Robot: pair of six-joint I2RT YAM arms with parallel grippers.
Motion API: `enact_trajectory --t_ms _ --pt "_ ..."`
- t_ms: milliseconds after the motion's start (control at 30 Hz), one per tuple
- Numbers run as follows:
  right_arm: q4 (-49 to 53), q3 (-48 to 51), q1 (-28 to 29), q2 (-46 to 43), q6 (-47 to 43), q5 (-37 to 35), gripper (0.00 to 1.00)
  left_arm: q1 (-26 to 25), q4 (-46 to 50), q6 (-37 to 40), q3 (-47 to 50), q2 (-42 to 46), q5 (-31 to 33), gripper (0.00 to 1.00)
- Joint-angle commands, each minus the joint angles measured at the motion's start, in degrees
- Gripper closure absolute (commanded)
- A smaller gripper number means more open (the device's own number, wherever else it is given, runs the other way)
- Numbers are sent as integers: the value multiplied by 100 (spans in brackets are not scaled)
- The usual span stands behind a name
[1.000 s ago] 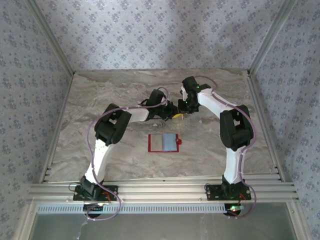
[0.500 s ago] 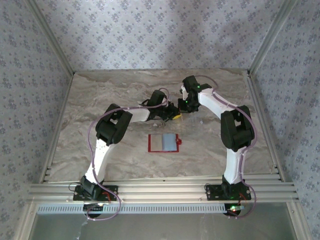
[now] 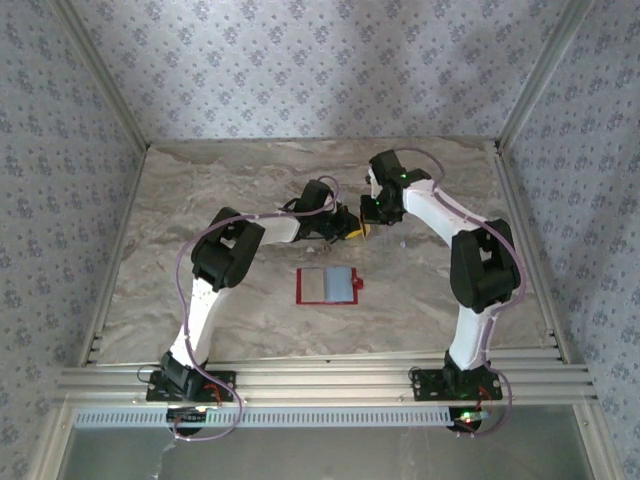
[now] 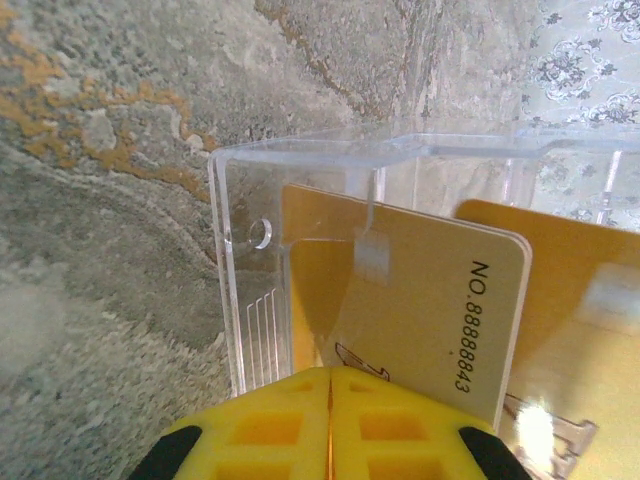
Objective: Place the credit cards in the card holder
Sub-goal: Pick up the credit card from the storage box.
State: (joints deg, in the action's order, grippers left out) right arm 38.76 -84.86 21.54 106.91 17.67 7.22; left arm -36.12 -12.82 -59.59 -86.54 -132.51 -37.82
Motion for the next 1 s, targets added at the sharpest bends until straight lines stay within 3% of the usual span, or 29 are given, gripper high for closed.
enact_trajectory --t_ms 0,967 --pt "-155 148 -86 -356 200 -242 100 -59 131 131 31 184 56 92" --pt "-299 285 -99 -697 263 -309 100 87 974 597 677 1068 552 87"
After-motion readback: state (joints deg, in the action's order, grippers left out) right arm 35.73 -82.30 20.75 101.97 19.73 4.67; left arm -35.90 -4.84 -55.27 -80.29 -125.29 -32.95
